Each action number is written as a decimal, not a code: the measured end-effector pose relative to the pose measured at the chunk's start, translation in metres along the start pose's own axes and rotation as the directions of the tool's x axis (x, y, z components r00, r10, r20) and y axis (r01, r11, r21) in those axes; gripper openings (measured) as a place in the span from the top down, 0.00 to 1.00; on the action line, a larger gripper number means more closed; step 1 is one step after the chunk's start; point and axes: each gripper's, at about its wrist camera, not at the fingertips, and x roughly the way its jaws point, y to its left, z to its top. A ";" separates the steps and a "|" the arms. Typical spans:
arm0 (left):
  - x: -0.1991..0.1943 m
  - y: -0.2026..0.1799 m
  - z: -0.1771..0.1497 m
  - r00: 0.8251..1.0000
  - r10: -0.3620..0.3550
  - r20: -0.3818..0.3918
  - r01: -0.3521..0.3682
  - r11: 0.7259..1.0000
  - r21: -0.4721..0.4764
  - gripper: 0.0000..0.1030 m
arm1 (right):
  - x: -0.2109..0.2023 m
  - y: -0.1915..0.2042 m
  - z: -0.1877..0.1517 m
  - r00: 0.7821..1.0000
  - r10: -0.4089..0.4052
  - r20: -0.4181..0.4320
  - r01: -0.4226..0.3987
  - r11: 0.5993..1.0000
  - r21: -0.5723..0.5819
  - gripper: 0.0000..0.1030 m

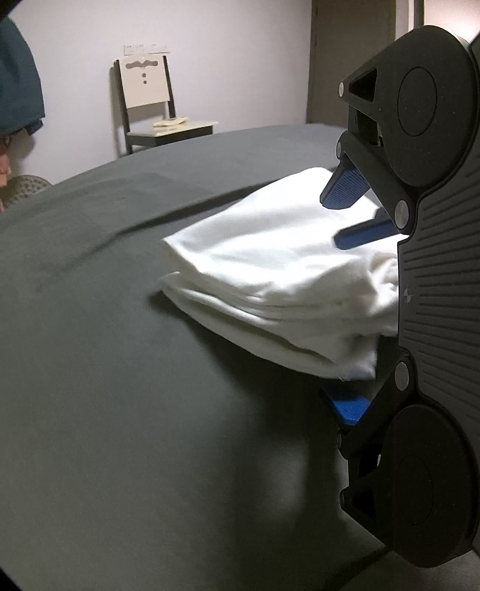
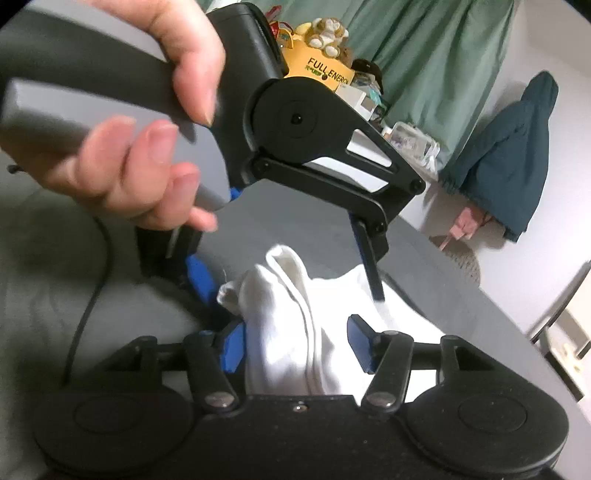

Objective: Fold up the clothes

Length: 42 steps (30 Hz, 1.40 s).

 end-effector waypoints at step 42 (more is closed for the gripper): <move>0.012 -0.127 -0.050 0.970 0.191 0.153 -0.244 0.715 0.656 0.64 | 0.000 -0.251 -0.151 0.944 0.263 0.199 -0.257 0.205 0.944 0.60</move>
